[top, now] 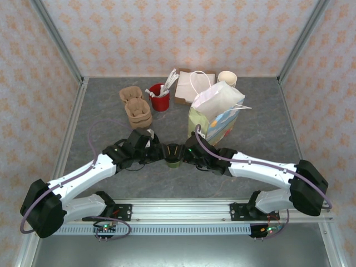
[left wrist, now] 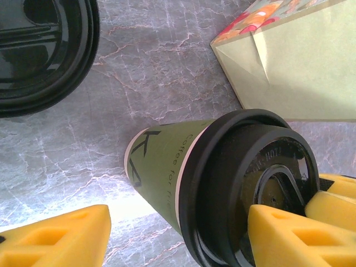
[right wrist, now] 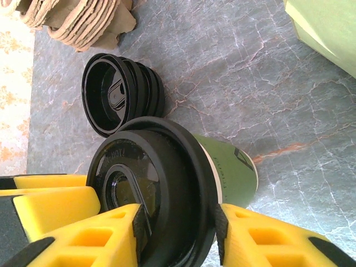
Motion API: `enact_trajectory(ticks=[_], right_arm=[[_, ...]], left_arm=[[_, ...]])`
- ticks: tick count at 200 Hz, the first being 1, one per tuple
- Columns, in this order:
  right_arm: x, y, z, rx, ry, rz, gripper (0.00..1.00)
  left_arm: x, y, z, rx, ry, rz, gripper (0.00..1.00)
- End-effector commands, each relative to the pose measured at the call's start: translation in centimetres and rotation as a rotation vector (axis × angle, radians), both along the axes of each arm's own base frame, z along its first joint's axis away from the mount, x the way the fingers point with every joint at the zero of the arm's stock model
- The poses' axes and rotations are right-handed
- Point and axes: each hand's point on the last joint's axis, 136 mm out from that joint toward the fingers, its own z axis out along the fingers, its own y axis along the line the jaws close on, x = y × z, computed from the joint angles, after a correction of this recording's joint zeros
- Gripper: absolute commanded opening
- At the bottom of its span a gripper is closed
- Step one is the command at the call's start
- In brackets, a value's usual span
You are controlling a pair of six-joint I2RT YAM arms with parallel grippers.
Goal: Pack the takeout coffee
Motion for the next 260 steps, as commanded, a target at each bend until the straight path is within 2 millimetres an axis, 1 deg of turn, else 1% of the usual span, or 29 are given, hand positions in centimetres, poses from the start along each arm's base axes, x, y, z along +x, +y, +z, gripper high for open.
enact_trajectory(ticks=[1,31,84,122,143,175,210,260], right_arm=[[-0.7,-1.8,-2.1,-0.075,0.024,-0.027,0.38],[-1.0,-2.4,-3.0,-0.089,0.041,-0.037,0.37],[-1.1,-3.2,-4.5,-0.136,0.071,-0.068,0.3],[-1.1,-3.4,-4.7,-0.151,0.072,-0.069,0.3],[-1.1,-3.6,-4.7,-0.149,0.063,-0.068,0.3],[-1.3,-3.8,-5.1,-0.149,0.066,-0.068,0.3],[-1.0,-3.5,-4.2,-0.137,0.044,-0.065,0.31],[-0.2,-2.6,-1.6,-0.113,0.001,-0.048,0.33]], left_arm=[[-0.8,1.0,-1.7,0.042,0.045,0.009,0.65],[-0.8,1.0,-2.0,0.053,0.05,0.001,0.65],[-1.0,1.3,-3.2,0.081,0.071,0.002,0.65],[-1.4,1.6,-4.0,0.092,0.09,0.007,0.65],[-1.5,1.6,-3.9,0.086,0.086,0.007,0.64],[-1.6,1.8,-3.7,0.08,0.075,0.006,0.64],[-1.5,1.5,-3.2,0.067,0.066,0.001,0.64],[-0.4,0.2,-0.5,0.03,0.024,-0.035,0.68]])
